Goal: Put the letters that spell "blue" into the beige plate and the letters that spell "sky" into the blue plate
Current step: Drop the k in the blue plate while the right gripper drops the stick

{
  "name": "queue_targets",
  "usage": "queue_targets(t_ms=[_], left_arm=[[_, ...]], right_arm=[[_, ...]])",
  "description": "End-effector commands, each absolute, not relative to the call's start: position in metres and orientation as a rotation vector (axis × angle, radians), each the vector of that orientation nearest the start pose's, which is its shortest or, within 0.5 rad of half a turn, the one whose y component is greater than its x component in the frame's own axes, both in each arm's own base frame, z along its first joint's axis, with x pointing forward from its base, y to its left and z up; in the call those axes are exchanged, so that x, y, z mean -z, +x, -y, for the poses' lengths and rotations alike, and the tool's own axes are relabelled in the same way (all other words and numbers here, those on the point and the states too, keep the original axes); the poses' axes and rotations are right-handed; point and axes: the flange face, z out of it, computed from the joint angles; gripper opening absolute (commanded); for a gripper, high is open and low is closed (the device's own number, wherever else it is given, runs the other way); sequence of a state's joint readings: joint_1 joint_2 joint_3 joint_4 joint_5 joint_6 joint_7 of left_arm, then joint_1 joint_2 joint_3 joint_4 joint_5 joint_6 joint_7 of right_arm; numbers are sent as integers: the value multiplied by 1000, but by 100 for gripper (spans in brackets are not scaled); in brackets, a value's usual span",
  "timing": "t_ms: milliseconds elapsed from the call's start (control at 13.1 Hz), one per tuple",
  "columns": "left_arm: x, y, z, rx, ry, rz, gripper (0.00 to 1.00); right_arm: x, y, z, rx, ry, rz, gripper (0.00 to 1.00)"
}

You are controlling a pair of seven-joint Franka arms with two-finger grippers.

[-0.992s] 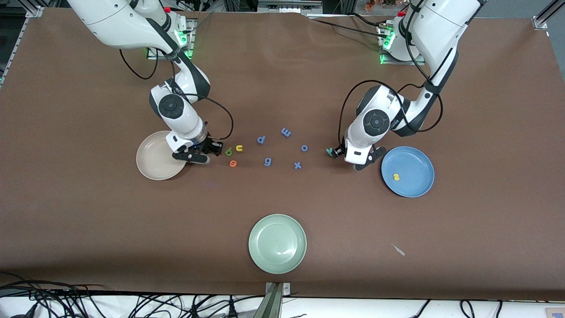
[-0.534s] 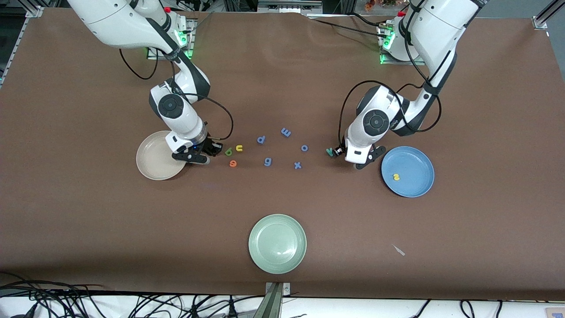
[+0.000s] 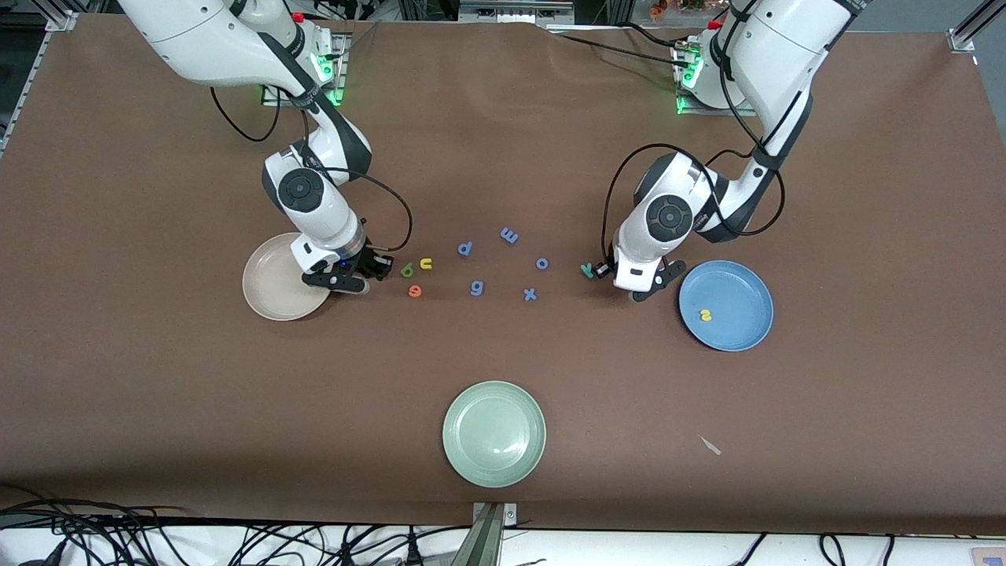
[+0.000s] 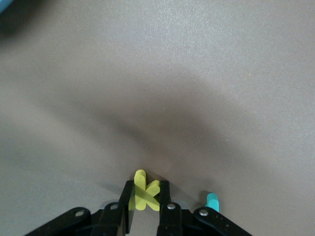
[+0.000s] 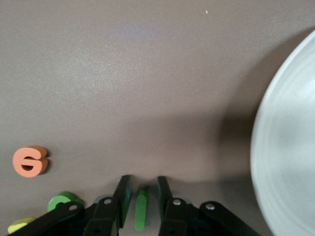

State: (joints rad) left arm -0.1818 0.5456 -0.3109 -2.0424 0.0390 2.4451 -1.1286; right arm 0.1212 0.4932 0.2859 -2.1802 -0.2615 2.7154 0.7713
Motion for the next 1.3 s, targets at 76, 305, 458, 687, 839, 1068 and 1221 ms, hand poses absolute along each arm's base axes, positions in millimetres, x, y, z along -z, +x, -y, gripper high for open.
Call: queue_targets(t_ms=[76, 305, 458, 687, 839, 1068, 1221], left_arm=[[-219, 538, 267, -320, -2930, 893, 1], [-250, 571, 225, -368, -2901, 738, 1], [-250, 584, 189, -365, -2927, 625, 2], [-242, 601, 126, -333, -2922, 489, 3], [-223, 605, 100, -369, -2947, 419, 7], [-211, 602, 98, -378, -2930, 343, 100], [-231, 598, 129, -367, -2941, 297, 100]], right_arm=[[-172, 508, -233, 66, -3093, -269, 13], [-172, 507, -234, 64, -3093, -275, 0], [-174, 508, -234, 70, -3095, -254, 0], [-204, 513, -228, 60, -3153, -202, 0], [-238, 522, -220, 24, -3217, -101, 0], [-252, 538, -181, 0, -3251, 72, 0], [-249, 542, -160, -13, -3261, 120, 0]])
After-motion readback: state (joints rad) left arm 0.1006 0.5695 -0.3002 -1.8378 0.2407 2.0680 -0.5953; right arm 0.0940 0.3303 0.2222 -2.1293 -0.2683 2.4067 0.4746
